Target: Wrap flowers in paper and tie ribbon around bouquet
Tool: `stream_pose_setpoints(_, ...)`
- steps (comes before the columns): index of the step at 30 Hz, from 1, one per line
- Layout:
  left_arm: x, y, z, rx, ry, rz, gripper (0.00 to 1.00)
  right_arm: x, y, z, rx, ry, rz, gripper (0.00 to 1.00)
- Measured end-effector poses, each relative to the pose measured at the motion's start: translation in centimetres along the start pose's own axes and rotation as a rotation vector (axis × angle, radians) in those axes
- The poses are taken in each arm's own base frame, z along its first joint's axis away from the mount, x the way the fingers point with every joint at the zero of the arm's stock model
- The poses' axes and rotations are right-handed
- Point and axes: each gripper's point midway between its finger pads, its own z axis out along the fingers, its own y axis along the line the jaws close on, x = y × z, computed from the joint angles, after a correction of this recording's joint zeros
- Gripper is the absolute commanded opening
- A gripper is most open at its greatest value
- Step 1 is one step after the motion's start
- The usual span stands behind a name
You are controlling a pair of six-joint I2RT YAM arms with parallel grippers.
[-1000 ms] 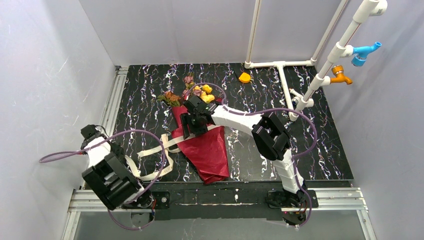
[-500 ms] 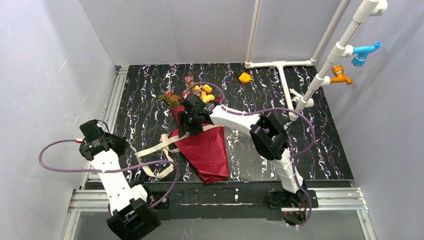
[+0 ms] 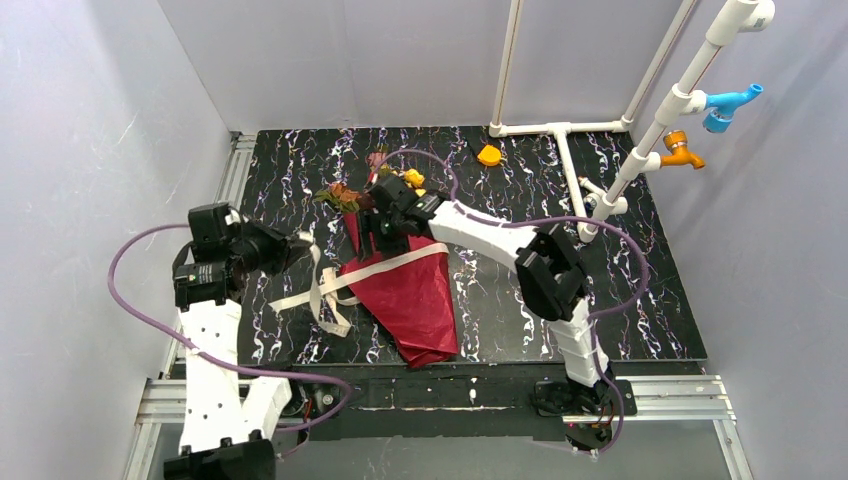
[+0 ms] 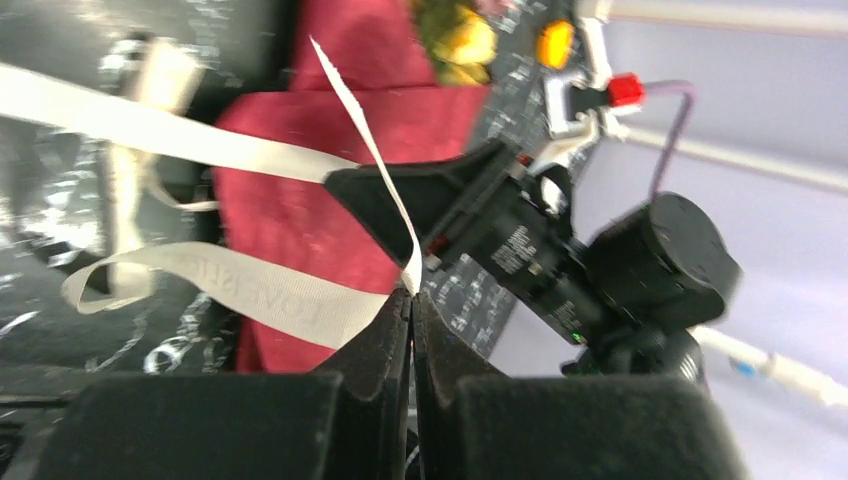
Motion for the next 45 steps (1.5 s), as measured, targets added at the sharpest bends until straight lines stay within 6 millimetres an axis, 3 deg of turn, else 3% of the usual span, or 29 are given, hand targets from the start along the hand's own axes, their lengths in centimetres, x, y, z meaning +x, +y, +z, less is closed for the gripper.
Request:
stream_pose_setpoints(4, 1.4, -5.5, -0.9, 0.136, 0.039, 0.065, 0.00, -1.6, -1.7, -3.9, 0.020, -0.059, 0.004, 0.76)
stream_pose_setpoints(8, 3.3, -10.6, -0.4, 0.227, 0.107, 0.150, 0.00, -4.0, -4.6, -10.8, 0.058, -0.191, 0.026, 0.82)
stream_pose_setpoints(12, 5.9, -13.3, 3.4, 0.210, 0.214, 0.223, 0.00, -5.5, -7.4, -16.6, 0.108, -0.339, 0.024, 0.83)
stream_pose_setpoints(15, 7.4, -15.0, 7.5, 0.172, 0.286, 0.281, 0.00, -4.2, -8.7, -18.3, 0.135, -0.375, -0.019, 0.82)
stream_pose_setpoints(18, 8.6, -15.6, 12.5, 0.122, 0.360, 0.342, 0.00, -2.3, -10.0, -17.9, 0.160, -0.349, -0.076, 0.78)
stream_pose_setpoints(22, 9.3, -14.1, 17.9, 0.023, 0.436, 0.424, 0.00, -0.1, -11.5, -16.1, 0.177, -0.270, -0.192, 0.76)
stream_pose_setpoints(26, 9.6, -12.1, 20.5, -0.065, 0.509, 0.532, 0.00, 0.2, -11.3, -14.3, 0.177, -0.228, -0.354, 0.75)
stream_pose_setpoints(30, 9.7, -11.0, 21.1, -0.104, 0.568, 0.631, 0.00, 1.2, -11.0, -11.7, 0.167, -0.165, -0.536, 0.73)
stream_pose_setpoints(34, 10.3, -9.4, 20.5, -0.138, 0.624, 0.694, 0.00, 1.7, -11.2, -9.9, 0.137, -0.118, -0.678, 0.65)
stream_pose_setpoints(37, 10.6, -9.0, 20.2, -0.145, 0.644, 0.720, 0.00, 1.9, -11.9, -8.6, 0.134, -0.078, -0.745, 0.58)
stream_pose_setpoints(45, 10.7, -8.6, 19.9, -0.142, 0.665, 0.748, 0.00, 1.4, -12.7, -5.9, 0.139, -0.019, -0.812, 0.57)
